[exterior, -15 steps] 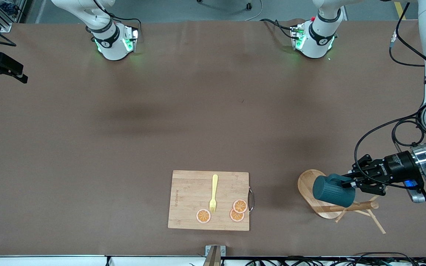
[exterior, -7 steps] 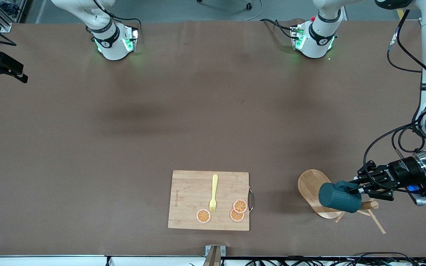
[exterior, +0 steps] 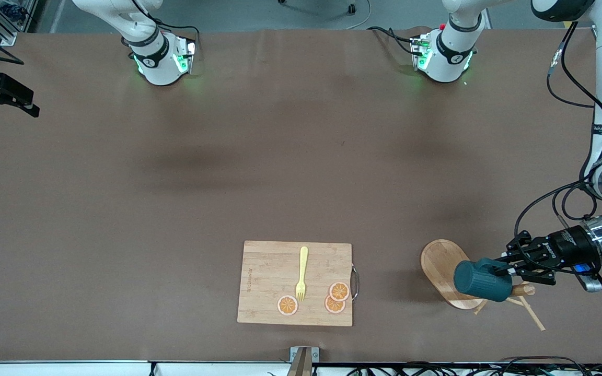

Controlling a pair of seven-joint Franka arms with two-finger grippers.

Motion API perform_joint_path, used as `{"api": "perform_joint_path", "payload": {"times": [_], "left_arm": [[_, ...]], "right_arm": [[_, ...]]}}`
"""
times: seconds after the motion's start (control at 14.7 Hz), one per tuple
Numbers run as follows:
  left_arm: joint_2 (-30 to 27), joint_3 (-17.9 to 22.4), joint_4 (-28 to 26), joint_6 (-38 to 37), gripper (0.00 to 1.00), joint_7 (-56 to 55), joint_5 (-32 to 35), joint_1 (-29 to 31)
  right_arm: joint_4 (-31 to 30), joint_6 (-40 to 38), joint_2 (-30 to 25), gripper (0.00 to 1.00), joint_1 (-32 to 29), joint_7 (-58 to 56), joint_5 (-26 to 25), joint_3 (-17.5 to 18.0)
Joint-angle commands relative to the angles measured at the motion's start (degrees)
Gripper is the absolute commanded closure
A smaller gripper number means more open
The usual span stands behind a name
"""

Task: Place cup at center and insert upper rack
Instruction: 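Lower the mug onto the wooden stand peg with the left gripper, then open the left gripper and draw it back from the mug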

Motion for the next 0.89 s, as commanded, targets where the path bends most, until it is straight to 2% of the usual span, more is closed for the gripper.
{"api": "perform_joint_path", "payload": {"times": [0.0, 0.07, 0.27, 0.61, 0.82], "left_arm": [[0.44, -0.49, 0.64, 0.12, 0.45, 2.53, -1.21, 0.48], [0.17, -0.40, 0.72, 0.12, 0.00, 2.63, -0.69, 0.22], [-1.40, -0.40, 0.81, 0.12, 0.00, 2.37, 2.28, -0.04], [-11.06, -1.98, 0.37, -1.10, 0.00, -3.50, 22.57, -4.25], [-16.77, -2.68, 0.11, -7.85, 0.00, -5.02, 36.62, -6.98]], "right_arm": [[-1.32, 0.13, -1.62, 0.00, -0.10, -0.61, -0.80, 0.31], [-1.32, 0.04, -1.62, 0.00, -0.10, -0.61, -0.80, 0.31], [-1.32, 0.04, -1.62, 0.00, -0.10, -0.61, -0.80, 0.31], [-1.32, -0.14, -1.62, 0.00, -0.19, -0.52, -0.80, 0.31], [-1.15, -0.14, -1.53, 0.00, -0.10, -0.52, -0.80, 0.31]]}}
